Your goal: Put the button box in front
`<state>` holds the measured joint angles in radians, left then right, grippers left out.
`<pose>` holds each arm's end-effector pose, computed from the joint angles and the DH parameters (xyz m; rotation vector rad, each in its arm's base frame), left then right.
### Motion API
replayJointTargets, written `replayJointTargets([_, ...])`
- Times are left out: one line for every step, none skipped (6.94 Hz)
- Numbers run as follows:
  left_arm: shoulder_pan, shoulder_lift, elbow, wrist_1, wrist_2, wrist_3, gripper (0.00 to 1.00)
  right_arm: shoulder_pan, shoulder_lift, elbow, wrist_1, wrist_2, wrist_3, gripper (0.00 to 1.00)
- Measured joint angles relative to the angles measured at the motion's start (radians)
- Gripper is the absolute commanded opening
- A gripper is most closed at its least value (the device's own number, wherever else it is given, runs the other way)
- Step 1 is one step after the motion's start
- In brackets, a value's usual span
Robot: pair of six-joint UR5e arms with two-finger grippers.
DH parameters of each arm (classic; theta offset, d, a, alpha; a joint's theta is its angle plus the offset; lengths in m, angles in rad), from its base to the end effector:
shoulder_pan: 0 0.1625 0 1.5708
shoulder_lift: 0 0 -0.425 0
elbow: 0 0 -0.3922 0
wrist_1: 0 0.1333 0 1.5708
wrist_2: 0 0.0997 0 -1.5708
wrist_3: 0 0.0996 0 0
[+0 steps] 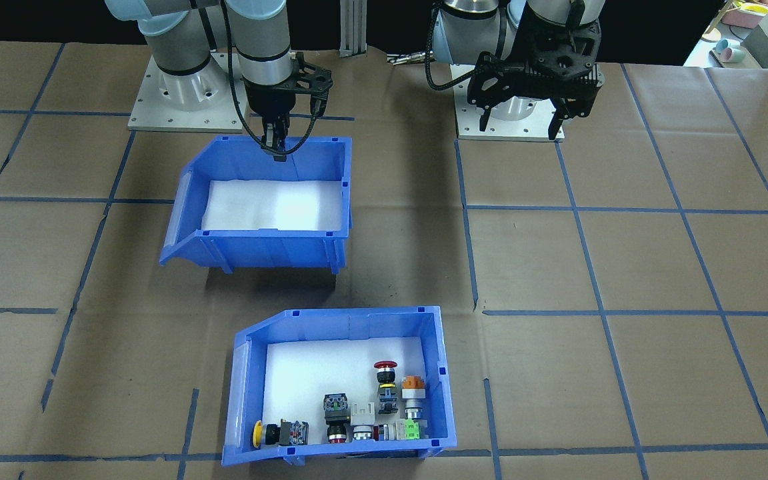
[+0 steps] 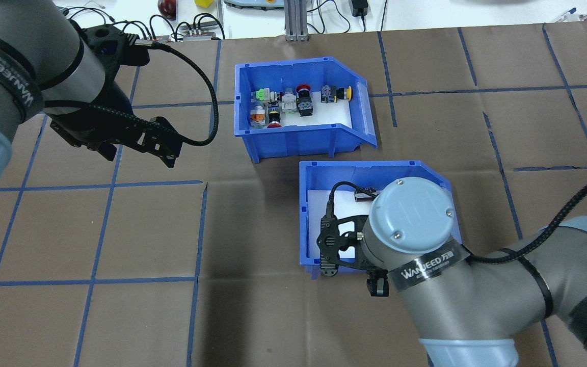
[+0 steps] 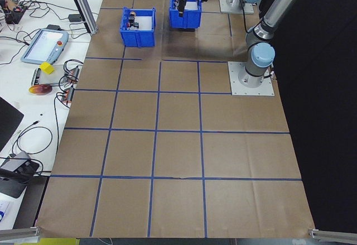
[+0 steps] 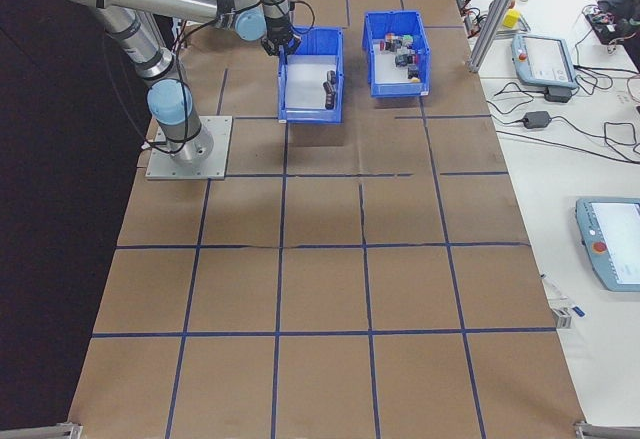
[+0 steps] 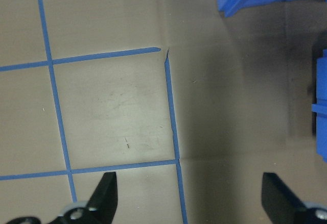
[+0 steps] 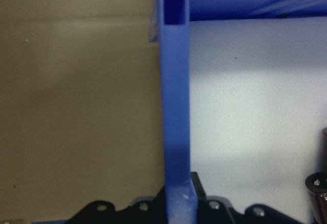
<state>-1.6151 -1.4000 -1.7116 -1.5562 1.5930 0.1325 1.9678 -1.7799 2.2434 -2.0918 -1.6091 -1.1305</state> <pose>-0.1497 -0.4176 0.4980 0.2744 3.1046 -0.0679 0.2616 -0.2892 0.3093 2.1322 -2.2290 0.0616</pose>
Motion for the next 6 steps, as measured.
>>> replayJointTargets([0.013, 0.013, -0.024, 0.001, 0.001, 0.026, 0.99, 0.041, 0.001, 0.001, 0.0, -0.001, 0.017, 0.11])
replayJointTargets([0.026, 0.032, -0.046, 0.002, 0.003, 0.048, 0.99, 0.073, 0.004, 0.002, -0.001, 0.0, 0.029, 0.11])
replayJointTargets([0.039, 0.047, -0.063, 0.002, 0.004, 0.061, 0.99, 0.099, 0.016, 0.003, -0.001, -0.001, 0.045, 0.11])
replayJointTargets([0.048, 0.054, -0.074, 0.002, 0.003, 0.065, 0.99, 0.119, 0.033, 0.003, -0.011, -0.003, 0.059, 0.11])
replayJointTargets([0.052, 0.057, -0.08, 0.003, 0.002, 0.065, 0.99, 0.133, 0.052, 0.003, -0.03, -0.005, 0.069, 0.11])
replayJointTargets([0.054, 0.058, -0.082, 0.008, 0.001, 0.064, 0.99, 0.139, 0.066, 0.002, -0.04, -0.008, 0.078, 0.11])
